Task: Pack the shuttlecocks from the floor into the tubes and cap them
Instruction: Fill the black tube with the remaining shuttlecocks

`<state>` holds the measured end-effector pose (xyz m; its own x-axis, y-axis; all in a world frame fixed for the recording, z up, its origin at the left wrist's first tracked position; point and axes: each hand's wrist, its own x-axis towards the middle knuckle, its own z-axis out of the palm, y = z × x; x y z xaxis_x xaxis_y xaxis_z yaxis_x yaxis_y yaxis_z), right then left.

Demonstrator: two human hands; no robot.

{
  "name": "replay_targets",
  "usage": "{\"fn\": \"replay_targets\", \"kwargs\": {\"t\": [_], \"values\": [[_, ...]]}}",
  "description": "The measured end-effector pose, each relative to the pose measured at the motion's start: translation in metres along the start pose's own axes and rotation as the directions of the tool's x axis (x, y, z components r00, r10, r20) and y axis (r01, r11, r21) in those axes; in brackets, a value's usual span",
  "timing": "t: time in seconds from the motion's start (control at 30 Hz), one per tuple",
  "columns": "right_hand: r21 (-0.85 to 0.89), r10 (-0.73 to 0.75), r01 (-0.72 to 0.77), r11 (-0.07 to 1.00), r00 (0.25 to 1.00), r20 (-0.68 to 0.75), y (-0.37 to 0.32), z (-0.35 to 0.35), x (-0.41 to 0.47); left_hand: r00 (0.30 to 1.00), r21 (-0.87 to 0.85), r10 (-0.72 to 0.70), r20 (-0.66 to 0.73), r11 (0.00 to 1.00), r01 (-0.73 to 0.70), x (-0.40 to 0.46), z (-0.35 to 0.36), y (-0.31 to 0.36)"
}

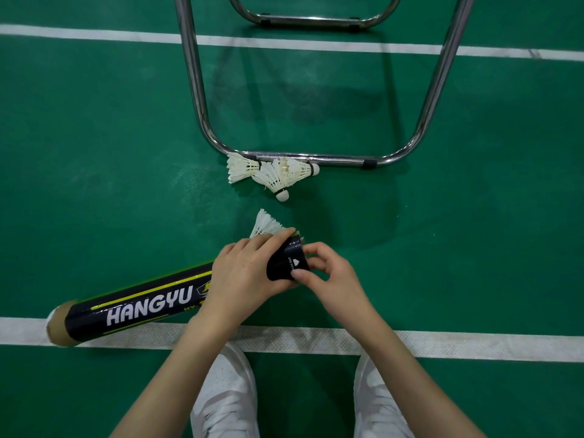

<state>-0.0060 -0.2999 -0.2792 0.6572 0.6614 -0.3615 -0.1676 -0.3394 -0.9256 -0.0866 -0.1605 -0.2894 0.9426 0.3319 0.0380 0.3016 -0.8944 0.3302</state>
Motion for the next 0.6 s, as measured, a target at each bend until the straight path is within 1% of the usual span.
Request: {"fn": "replay_targets", "kwargs": {"t": [0.23, 0.6], "values": [[0.033, -0.035, 0.031, 0.999, 0.993, 0.112, -0.0008, -0.0019, 0.0059, 1.0, -0.007, 0.002, -0.007, 1.0, -0.002, 0.0009, -0.0027, 0.0002], [0.052, -0.053, 0.043, 0.998, 0.978, 0.2, 0.0026, -0.0047, 0.0098, 1.0, 0.012, 0.016, 0.004, 1.0, -0.016, -0.0003, 0.0, 0.0002]]}}
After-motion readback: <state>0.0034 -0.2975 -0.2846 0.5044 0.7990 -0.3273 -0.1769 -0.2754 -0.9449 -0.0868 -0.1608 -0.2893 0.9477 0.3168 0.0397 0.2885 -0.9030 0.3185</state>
